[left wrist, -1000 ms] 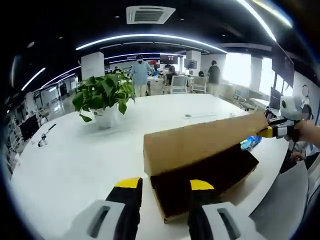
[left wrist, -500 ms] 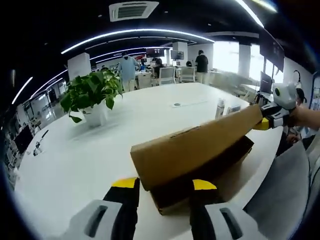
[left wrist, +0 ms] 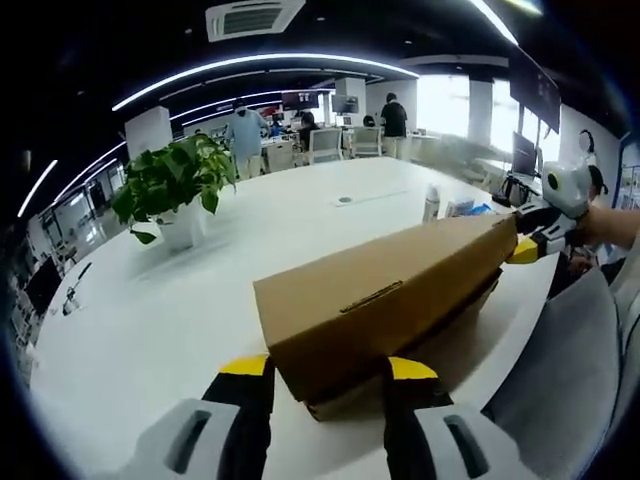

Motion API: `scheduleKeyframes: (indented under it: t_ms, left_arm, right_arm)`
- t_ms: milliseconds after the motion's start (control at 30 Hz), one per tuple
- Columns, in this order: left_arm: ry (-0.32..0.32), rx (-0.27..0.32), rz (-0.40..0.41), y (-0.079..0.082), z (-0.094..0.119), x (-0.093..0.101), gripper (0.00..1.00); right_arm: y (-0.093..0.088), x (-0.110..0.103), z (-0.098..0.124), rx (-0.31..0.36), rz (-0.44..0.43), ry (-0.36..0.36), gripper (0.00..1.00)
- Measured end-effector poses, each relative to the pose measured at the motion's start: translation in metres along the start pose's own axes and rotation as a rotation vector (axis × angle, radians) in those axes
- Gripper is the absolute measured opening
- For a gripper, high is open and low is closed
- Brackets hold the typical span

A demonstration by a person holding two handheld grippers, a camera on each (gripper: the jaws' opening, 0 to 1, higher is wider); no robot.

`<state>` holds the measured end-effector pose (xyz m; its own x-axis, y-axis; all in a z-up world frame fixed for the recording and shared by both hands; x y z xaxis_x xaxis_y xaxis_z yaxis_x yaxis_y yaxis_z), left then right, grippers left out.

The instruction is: Operate the shoe box by opening the lid, removing the specified soft item, and placing it in the target area until the item is outside and the box remains undamaged.

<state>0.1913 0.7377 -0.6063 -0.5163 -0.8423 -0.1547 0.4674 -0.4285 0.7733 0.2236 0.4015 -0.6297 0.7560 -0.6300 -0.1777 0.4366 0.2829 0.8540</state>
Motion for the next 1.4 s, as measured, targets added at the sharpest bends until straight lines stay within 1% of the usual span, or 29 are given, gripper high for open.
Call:
scheduleKeyframes:
  t_ms: [200, 300, 400, 567, 700, 767, 900, 1000, 1100, 1400]
  left_arm:
    - [-0.021, -0.023, -0.007, -0.006, -0.003, 0.001, 0.45]
    - [-0.035, -0.031, 0.003, -0.01, -0.005, 0.001, 0.46]
    - [-0.042, -0.044, 0.015, -0.015, -0.009, 0.002, 0.45]
    - [-0.046, -0.058, 0.035, -0.021, -0.014, 0.003, 0.45]
    - [-0.04, -0.062, 0.06, -0.025, -0.016, 0.002, 0.43]
    - [-0.032, -0.067, 0.072, -0.026, -0.018, 0.001, 0.4]
    - [-0.038, -0.085, 0.072, -0.029, -0.022, 0.002, 0.4]
    - [-0.037, -0.099, 0.08, -0.031, -0.027, 0.002, 0.4]
    - [-0.031, -0.094, 0.088, -0.031, -0.028, 0.002, 0.4]
    - [-0.022, -0.094, 0.101, -0.026, -0.036, -0.005, 0.4]
  right_arm:
    - [-0.007, -0.003, -0.003, -0.021, -0.016, 0.023, 0.36]
    - [-0.011, -0.005, -0.005, -0.033, -0.017, 0.031, 0.36]
    - [-0.015, -0.004, -0.008, -0.044, -0.045, 0.031, 0.37]
    - [-0.019, -0.004, -0.012, -0.061, -0.061, 0.023, 0.37]
    - [-0.024, -0.002, -0.016, -0.077, -0.052, 0.009, 0.34]
    - [-0.025, -0.001, -0.018, -0.083, -0.049, 0.007, 0.33]
    - [-0.029, 0.0, -0.022, -0.099, -0.016, -0.001, 0.33]
    - [-0.03, 0.002, -0.024, -0.104, -0.008, -0.004, 0.33]
    - [-0.028, 0.006, -0.026, -0.101, -0.004, -0.003, 0.33]
    - [-0.02, 0.017, -0.036, -0.102, 0.007, 0.0, 0.33]
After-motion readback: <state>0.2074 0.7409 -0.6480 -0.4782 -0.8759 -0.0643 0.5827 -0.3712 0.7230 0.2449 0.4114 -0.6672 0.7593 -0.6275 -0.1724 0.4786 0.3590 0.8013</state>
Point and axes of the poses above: the point that each gripper's makers call its tool centre point, and the gripper's own axes: z roughly backward along the fingers, x roughly to its right, y roughly out of its top, the point moved 9 cm from there along z, roughly backward along the fingers, and after that the axes turned 9 degrees about -z, right-handed, at the moved point
